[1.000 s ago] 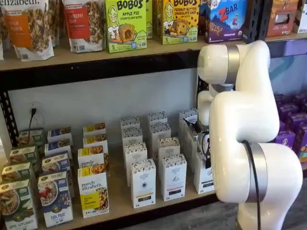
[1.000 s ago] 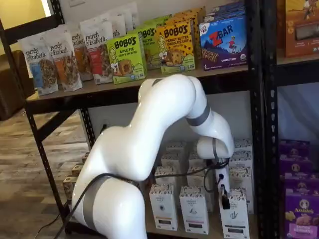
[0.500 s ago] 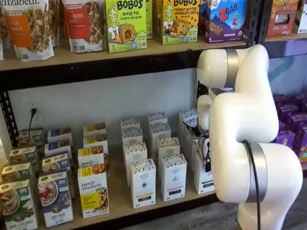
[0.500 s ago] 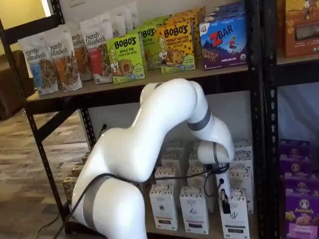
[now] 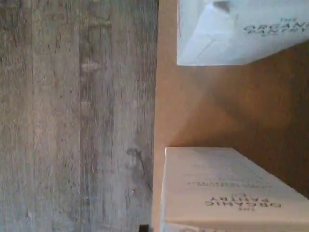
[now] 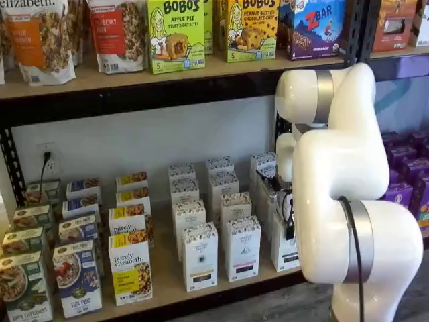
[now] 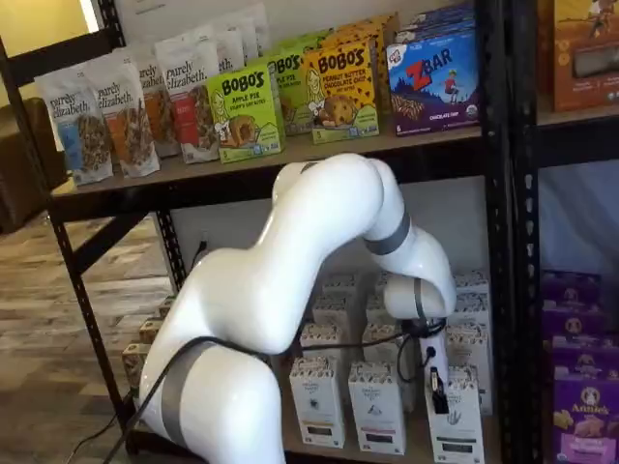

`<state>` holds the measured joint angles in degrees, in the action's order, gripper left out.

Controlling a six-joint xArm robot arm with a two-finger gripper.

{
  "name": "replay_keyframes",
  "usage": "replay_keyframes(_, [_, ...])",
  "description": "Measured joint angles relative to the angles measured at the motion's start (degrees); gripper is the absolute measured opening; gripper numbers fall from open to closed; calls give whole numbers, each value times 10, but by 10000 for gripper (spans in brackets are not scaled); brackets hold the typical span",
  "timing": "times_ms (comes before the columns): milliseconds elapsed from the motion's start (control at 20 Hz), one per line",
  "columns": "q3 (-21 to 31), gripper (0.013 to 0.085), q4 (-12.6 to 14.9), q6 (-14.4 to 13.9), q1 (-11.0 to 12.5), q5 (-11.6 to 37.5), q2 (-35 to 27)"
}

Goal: Pick up the white box with a green strip in the middle, on the bottom shelf, the sixth box from the left

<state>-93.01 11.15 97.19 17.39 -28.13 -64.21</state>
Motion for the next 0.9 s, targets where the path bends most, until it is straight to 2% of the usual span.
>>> replay_keyframes(150, [-1, 690, -5, 5, 1, 0, 0])
replay_keyframes(200, [-1, 650, -9, 9, 1, 0, 0])
replay_keyframes(250, [-2, 650, -10, 10, 1, -1, 1])
replay_keyframes(350, [-2, 570, -10, 9, 0, -3, 1])
replay_keyframes(400, [-3, 570, -10, 8, 0, -6, 1])
replay_keyframes(550, [0, 490, -8, 5, -2, -7, 4])
replay_keyframes(800, [16, 490, 2, -4, -2, 3, 14])
replay_keyframes(900, [27, 410, 0, -3, -2, 7, 21])
